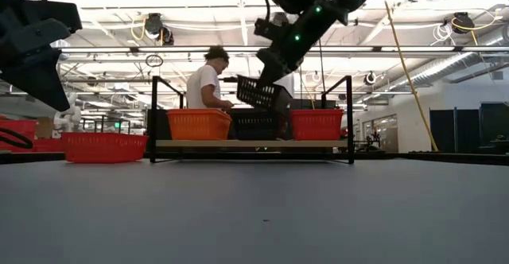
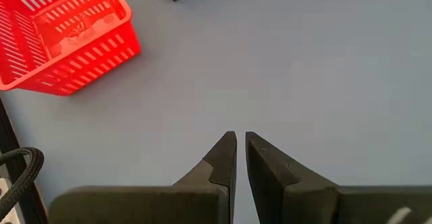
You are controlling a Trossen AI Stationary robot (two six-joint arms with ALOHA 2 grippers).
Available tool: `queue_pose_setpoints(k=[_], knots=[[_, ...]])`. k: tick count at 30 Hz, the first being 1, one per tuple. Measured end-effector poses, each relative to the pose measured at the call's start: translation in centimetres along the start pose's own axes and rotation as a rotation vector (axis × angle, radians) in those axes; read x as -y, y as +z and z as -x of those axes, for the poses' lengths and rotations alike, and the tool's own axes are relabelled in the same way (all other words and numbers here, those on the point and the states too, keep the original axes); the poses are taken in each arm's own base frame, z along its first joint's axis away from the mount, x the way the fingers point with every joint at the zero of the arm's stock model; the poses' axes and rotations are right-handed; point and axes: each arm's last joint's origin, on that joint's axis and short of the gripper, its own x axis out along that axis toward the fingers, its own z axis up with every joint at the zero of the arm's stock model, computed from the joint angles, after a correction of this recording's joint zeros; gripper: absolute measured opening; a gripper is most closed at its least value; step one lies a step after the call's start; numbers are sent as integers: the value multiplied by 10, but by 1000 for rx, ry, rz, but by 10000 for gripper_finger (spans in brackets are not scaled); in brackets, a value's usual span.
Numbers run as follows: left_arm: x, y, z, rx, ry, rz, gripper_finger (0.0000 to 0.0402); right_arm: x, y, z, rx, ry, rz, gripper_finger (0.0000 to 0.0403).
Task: Stack baskets on shelf by color
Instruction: Stack the black bin on top of the black bin on the shelf, then stack the orange bin on top of the orange bin on the shelf
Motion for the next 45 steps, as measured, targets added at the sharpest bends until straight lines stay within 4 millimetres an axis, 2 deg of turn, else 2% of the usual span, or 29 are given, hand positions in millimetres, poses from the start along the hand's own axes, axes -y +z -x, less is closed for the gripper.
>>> queue_pose_setpoints(k=[8, 14, 18, 22, 26, 30, 34, 38, 42, 45], knots=[[0, 0, 0, 0, -1, 4, 37, -4, -18, -7, 8, -6, -20, 21], [1, 0, 0, -1, -7, 9, 37, -4, -18, -8, 22, -4, -7, 76], [1, 0, 0, -1, -7, 8, 37, -8, -24, -7, -17, 76, 60, 118], [1, 0, 0, -1, -7, 8, 37, -10, -27, -6, -49, 91, 95, 140], [1, 0, 0, 0, -7, 7, 37, -13, -24, -1, -33, 98, 112, 143], [1, 0, 0, 0, -6, 5, 37, -25, -9, 10, 94, 114, 147, 144], [0, 0, 0, 0, -5, -4, 37, -50, 10, 20, 331, 318, 157, 144], [-1, 1, 0, 39, 9, -15, 37, -98, 19, 13, 569, 505, 177, 144], [-4, 7, -2, 118, 37, -14, 37, -160, 18, -11, 553, 587, 288, 144], [-7, 11, -4, 153, 74, -15, 37, -207, 20, -27, 530, 629, 452, 144]])
